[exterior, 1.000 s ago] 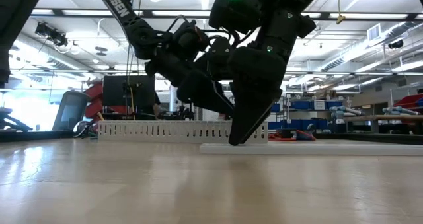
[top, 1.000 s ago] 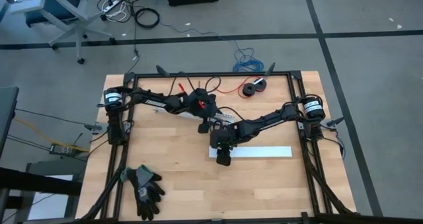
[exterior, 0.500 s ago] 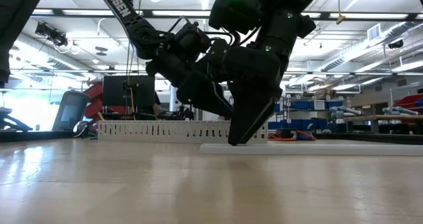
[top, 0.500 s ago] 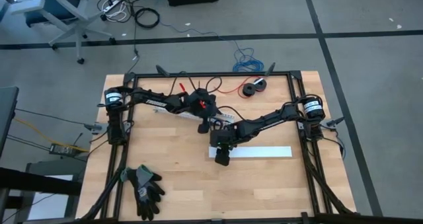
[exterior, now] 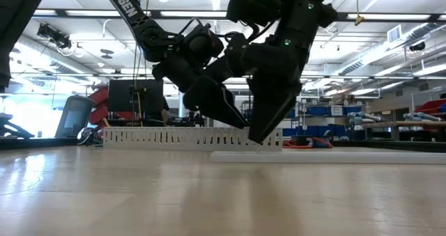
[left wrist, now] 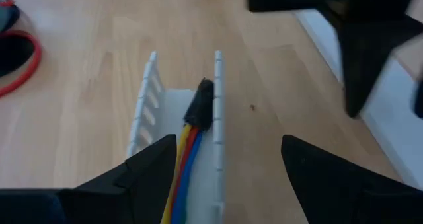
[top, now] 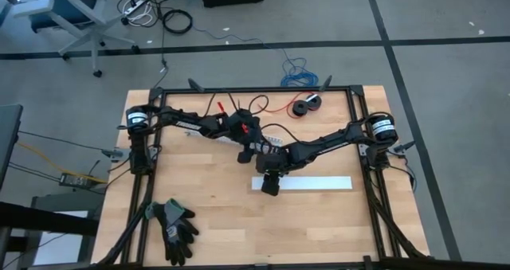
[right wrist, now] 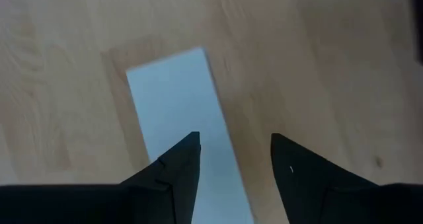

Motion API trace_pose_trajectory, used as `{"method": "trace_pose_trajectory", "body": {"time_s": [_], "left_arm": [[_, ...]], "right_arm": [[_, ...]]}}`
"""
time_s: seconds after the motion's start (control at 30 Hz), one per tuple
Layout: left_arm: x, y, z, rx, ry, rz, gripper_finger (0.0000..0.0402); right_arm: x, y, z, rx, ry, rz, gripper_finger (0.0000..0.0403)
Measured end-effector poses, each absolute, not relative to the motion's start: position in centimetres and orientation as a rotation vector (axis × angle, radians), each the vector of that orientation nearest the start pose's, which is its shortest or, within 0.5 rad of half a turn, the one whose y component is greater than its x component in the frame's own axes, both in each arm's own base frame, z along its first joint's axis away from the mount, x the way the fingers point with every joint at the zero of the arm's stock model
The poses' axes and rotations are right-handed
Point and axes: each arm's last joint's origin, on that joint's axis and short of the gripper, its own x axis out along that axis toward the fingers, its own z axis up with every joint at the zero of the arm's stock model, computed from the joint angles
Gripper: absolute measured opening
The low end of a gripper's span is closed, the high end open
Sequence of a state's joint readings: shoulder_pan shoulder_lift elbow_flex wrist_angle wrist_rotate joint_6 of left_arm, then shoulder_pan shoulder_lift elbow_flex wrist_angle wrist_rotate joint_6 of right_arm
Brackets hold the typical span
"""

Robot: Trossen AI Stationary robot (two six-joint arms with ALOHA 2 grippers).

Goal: Ziptie cables
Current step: Close the white cable duct cover

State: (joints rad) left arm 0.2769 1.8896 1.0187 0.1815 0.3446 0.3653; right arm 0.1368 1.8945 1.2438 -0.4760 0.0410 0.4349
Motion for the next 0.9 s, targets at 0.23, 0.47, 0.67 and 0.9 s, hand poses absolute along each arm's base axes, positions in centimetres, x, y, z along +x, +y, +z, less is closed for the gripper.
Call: {"method": "trace_pose_trajectory", "body": {"time_s": [0.23,0.47,0.67,0.9], "left_arm": [[36.9,9.1,14.6,0.149,0.627,-0.184,0.0285],[36.9,9.1,14.6,0.148,0.629,-0.180,0.0285],[36.9,9.1,14.6,0.132,0.629,-0.175,0.0285],[36.9,9.1,14.6,0.097,0.632,-0.163,0.0285]], "right_arm": [[35.1,6.3,18.0,0.192,1.215,-0.214,0.0170],[31.2,9.9,20.9,0.032,1.134,-0.351,0.0170],[26.5,9.7,20.2,0.092,1.060,-0.431,0.0170],[24.0,6.5,17.2,0.274,0.789,-0.307,0.0169]]}}
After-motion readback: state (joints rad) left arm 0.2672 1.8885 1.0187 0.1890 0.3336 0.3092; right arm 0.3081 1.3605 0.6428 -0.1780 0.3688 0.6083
